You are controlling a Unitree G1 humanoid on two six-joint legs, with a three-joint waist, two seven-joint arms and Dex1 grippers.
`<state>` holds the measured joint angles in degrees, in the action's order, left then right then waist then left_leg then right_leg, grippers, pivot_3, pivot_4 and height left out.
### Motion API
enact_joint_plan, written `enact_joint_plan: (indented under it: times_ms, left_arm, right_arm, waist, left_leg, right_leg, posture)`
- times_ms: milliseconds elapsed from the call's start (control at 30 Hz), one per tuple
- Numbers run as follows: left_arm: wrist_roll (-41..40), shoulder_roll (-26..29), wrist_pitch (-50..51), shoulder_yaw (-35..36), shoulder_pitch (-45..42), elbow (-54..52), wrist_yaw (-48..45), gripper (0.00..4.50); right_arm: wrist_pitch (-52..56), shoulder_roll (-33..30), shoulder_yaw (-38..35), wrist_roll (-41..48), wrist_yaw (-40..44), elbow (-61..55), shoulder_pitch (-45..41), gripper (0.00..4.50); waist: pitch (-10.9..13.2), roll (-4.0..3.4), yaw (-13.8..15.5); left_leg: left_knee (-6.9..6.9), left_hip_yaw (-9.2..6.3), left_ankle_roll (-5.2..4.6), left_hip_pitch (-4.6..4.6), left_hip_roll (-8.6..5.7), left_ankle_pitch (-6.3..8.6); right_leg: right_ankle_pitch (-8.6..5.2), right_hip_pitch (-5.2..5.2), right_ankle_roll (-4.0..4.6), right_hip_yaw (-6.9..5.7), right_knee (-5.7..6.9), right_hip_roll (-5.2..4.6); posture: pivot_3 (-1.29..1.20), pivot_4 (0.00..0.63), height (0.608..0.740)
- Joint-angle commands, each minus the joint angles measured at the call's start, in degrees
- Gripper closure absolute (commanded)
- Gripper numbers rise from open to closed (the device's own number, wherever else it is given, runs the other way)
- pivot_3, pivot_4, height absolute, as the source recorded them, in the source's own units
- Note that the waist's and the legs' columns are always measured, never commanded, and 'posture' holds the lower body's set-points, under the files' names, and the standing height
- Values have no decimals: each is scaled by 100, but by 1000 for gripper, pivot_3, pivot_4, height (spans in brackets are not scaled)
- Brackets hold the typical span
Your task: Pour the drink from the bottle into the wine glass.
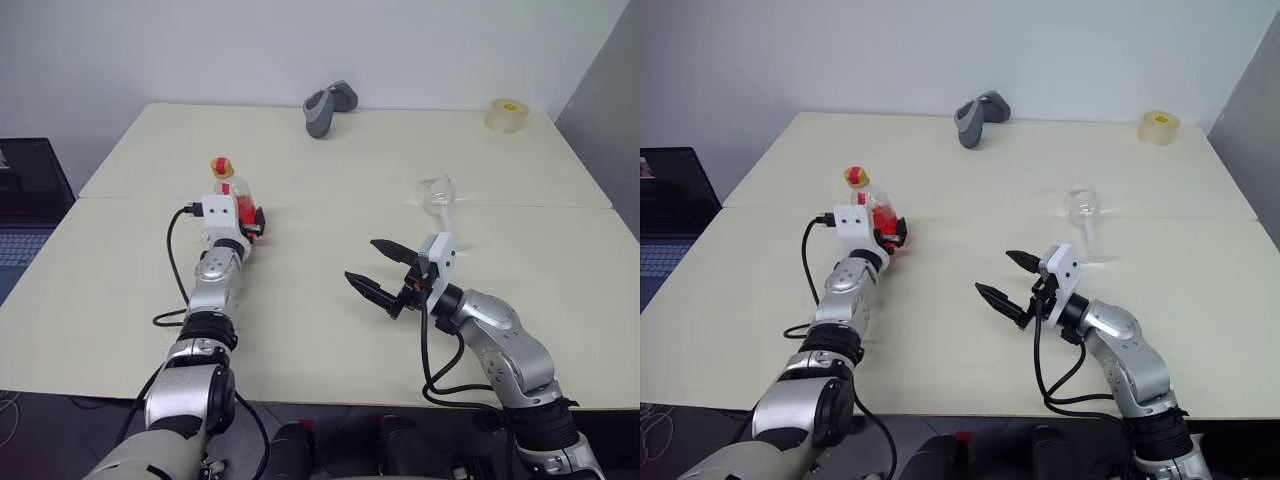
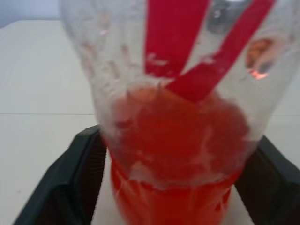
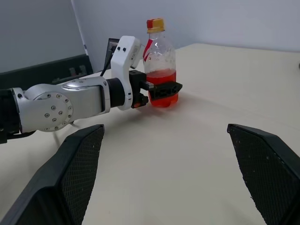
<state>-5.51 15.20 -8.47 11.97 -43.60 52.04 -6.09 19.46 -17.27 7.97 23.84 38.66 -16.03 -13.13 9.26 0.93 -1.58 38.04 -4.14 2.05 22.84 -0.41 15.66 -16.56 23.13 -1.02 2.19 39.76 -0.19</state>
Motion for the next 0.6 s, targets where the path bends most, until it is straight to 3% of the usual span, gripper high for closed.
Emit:
enact_joint_plan:
  times_ms: [33,167,267,467,600]
  left_arm:
    - [-39,85,-256,30,-213,88,-131,1755]
    - [-10,115,-386,-56,-214,13,-379,2302]
    - [32,58,-358,-401,138,-786,-1016,2417]
    - [-554,232,1206,-1763,1643,-4225,-3103,2519]
    - [-588,521,1901,-2249,2027,-5195,-3684,2551]
  right_arm:
    - [-33,23,-69,95,-3,-289,-74,0]
    - [-41,9,-56,64,-19,-322,-55,0]
    - [35,-12,-87,73,-97,-416,-48,0]
    - [400,-303,-361,168,-304,-903,-171,0]
    - [1160,-494,-459,461,-527,-1353,-293,0]
  waist:
    - [0,0,1]
    - [0,0,0]
    - [0,0,-4]
    - [0,0,-6]
    - [0,0,-11]
  left_leg:
    - [0,-1,0,0,0,0]
    - [0,0,1,0,0,0]
    - [1,1,2,3,-1,-1]
    - [0,4,26,9,0,-15]
    - [1,1,17,3,3,-10]
  right_leg:
    - [0,0,0,0,0,0]
    - [0,1,0,0,2,0]
    - [0,3,0,1,2,0]
    - [0,5,0,17,-5,-3]
    - [-1,4,1,17,6,0]
  posture:
    - [0,150,740]
    - [0,150,740]
    - [0,150,740]
    - [0,150,740]
    - [0,150,740]
